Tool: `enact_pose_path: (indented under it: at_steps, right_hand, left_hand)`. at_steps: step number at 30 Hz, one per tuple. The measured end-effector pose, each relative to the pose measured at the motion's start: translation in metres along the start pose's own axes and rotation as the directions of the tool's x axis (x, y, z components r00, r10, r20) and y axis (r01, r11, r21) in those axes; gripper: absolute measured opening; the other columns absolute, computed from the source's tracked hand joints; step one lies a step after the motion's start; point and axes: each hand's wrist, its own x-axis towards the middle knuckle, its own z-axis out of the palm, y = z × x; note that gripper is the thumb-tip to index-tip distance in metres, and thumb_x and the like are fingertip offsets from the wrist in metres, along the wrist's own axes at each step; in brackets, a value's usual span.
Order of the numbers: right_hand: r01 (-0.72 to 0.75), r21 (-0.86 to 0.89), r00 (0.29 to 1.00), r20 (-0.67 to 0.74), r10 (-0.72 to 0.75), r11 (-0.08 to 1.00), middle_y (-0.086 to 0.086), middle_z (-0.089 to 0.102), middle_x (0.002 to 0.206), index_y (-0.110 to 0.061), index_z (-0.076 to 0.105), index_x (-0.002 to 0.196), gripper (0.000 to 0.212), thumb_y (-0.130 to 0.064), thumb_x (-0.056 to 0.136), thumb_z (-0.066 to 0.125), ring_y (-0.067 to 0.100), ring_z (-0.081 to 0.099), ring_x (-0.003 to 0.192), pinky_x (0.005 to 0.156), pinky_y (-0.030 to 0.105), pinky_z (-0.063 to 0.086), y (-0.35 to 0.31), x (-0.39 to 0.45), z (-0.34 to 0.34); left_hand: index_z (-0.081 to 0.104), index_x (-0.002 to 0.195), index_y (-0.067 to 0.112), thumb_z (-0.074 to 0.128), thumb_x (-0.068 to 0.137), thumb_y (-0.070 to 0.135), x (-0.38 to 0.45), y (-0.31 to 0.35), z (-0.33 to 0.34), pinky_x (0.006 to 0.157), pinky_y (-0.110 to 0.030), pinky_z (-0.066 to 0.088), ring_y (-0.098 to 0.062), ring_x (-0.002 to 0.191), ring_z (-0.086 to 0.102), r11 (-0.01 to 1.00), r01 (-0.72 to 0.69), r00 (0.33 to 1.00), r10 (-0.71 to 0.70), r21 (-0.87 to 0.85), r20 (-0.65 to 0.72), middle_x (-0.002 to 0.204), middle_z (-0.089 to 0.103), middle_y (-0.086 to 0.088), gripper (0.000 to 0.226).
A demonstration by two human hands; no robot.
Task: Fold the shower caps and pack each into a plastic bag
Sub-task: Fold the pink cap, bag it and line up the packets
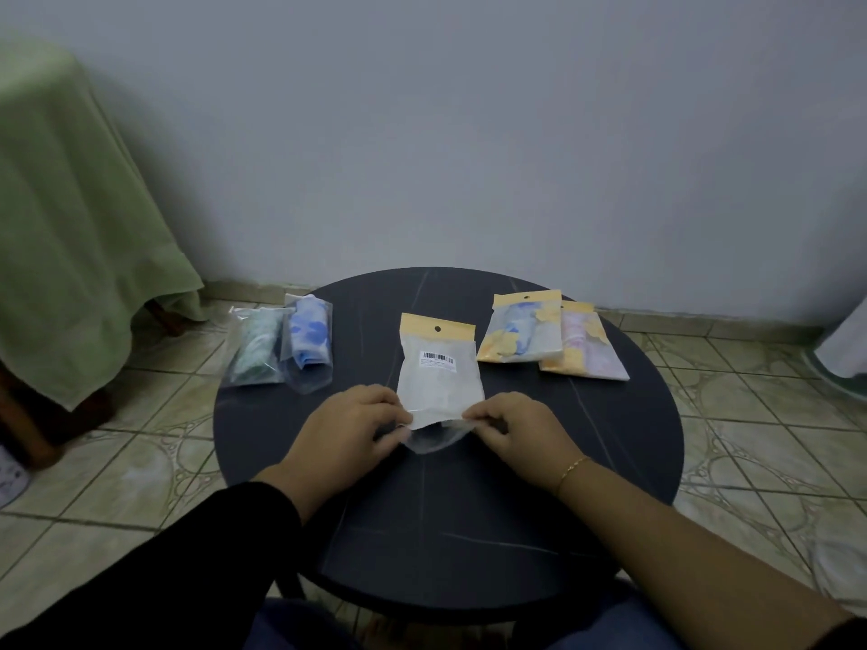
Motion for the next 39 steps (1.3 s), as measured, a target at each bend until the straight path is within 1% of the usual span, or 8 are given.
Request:
enact_pose_path:
  at_steps: [6, 11, 17, 21, 26, 29, 34, 39]
  right_hand:
    - [-0.124, 0.183, 0.992, 0.036, 0.120, 0.975, -0.007, 0.061, 0.098, -0.018, 0.068, 0.101, 0.015, -0.018, 0.086, 0.066, 0.004, 0.054, 0.089, 0.072, 0.001, 0.037, 0.003, 0.003, 0.002]
    - [-0.163, 0.235, 0.987, 0.038, 0.158, 0.958, -0.011, 0.064, 0.087, -0.023, 0.065, 0.086, 0.007, -0.015, 0.086, 0.065, 0.005, 0.058, 0.087, 0.073, 0.006, 0.040, 0.006, 0.009, 0.004]
    - [-0.364, 0.444, 0.923, 0.055, 0.380, 0.819, 0.002, 0.066, 0.081, -0.023, 0.057, 0.084, 0.015, -0.018, 0.082, 0.070, 0.015, 0.062, 0.083, 0.074, 0.022, 0.048, 0.003, 0.019, 0.009]
    - [-0.464, 0.447, 0.858, 0.012, 0.513, 0.765, 0.006, 0.064, 0.098, -0.018, 0.050, 0.092, 0.027, -0.021, 0.079, 0.073, 0.017, 0.058, 0.087, 0.069, 0.025, 0.041, -0.002, 0.028, 0.011]
    - [-0.501, 0.383, 0.842, 0.008, 0.539, 0.776, 0.000, 0.042, 0.105, -0.008, 0.039, 0.118, 0.046, -0.015, 0.084, 0.068, 0.014, 0.044, 0.094, 0.076, 0.023, 0.035, -0.015, 0.031, 0.009]
    - [-0.494, 0.377, 0.845, -0.004, 0.535, 0.784, 0.001, 0.043, 0.102, -0.009, 0.036, 0.115, 0.041, -0.012, 0.085, 0.064, 0.014, 0.045, 0.087, 0.066, 0.022, 0.036, -0.019, 0.031, 0.012]
    - [-0.421, 0.287, 0.886, -0.074, 0.458, 0.860, -0.001, 0.048, 0.089, -0.018, 0.035, 0.097, 0.023, -0.013, 0.086, 0.054, 0.011, 0.047, 0.072, 0.054, 0.022, 0.035, -0.021, 0.030, 0.022]
    - [-0.295, -0.144, 0.943, -0.203, 0.264, 0.945, 0.001, 0.039, 0.124, -0.023, 0.047, 0.118, 0.032, -0.023, 0.087, 0.056, 0.021, 0.041, 0.114, 0.087, 0.031, 0.040, -0.016, 0.027, 0.028]
  left_hand:
    - [0.074, 0.100, 0.027, 0.065, 0.086, 0.036, 0.001, -0.004, 0.005, 0.074, -0.016, 0.044, 0.002, 0.084, 0.055, 0.972, 0.186, 0.982, -0.186, -0.141, 0.013, 0.095, 0.058, 0.022, 0.019]
    - [0.075, 0.098, 0.029, 0.070, 0.083, 0.030, 0.003, -0.009, 0.004, 0.083, -0.016, 0.048, 0.005, 0.089, 0.060, 0.946, 0.227, 0.974, -0.225, -0.231, 0.032, 0.092, 0.063, 0.025, 0.016]
    - [0.072, 0.099, 0.026, 0.076, 0.078, 0.027, 0.009, -0.012, 0.002, 0.073, -0.006, 0.043, 0.005, 0.086, 0.063, 0.728, 0.506, 0.854, -0.497, -0.461, 0.152, 0.088, 0.072, 0.013, 0.021]
    - [0.060, 0.097, 0.023, 0.079, 0.074, 0.031, 0.018, -0.010, 0.001, 0.063, -0.015, 0.038, -0.007, 0.082, 0.062, 0.673, 0.627, 0.770, -0.613, -0.394, 0.178, 0.085, 0.070, 0.002, 0.031]
    - [0.052, 0.108, 0.019, 0.079, 0.072, 0.034, 0.026, -0.007, 0.001, 0.073, -0.024, 0.038, -0.014, 0.093, 0.056, 0.636, 0.716, 0.695, -0.688, -0.288, 0.208, 0.101, 0.059, 0.001, 0.047]
    - [0.048, 0.105, 0.019, 0.077, 0.072, 0.033, 0.029, -0.005, 0.003, 0.076, -0.028, 0.044, -0.014, 0.088, 0.057, 0.623, 0.734, 0.677, -0.703, -0.270, 0.217, 0.096, 0.058, 0.004, 0.046]
    - [0.044, 0.109, 0.024, 0.062, 0.079, 0.032, 0.026, 0.009, 0.009, 0.080, -0.036, 0.049, -0.017, 0.091, 0.060, 0.782, 0.618, 0.783, -0.602, -0.080, 0.157, 0.099, 0.062, 0.006, 0.036]
    - [0.056, 0.121, 0.018, 0.062, 0.073, 0.011, 0.023, 0.012, 0.020, 0.070, -0.036, 0.048, -0.026, 0.095, 0.060, 0.962, 0.167, 0.982, -0.144, 0.215, -0.120, 0.117, 0.057, -0.002, 0.049]
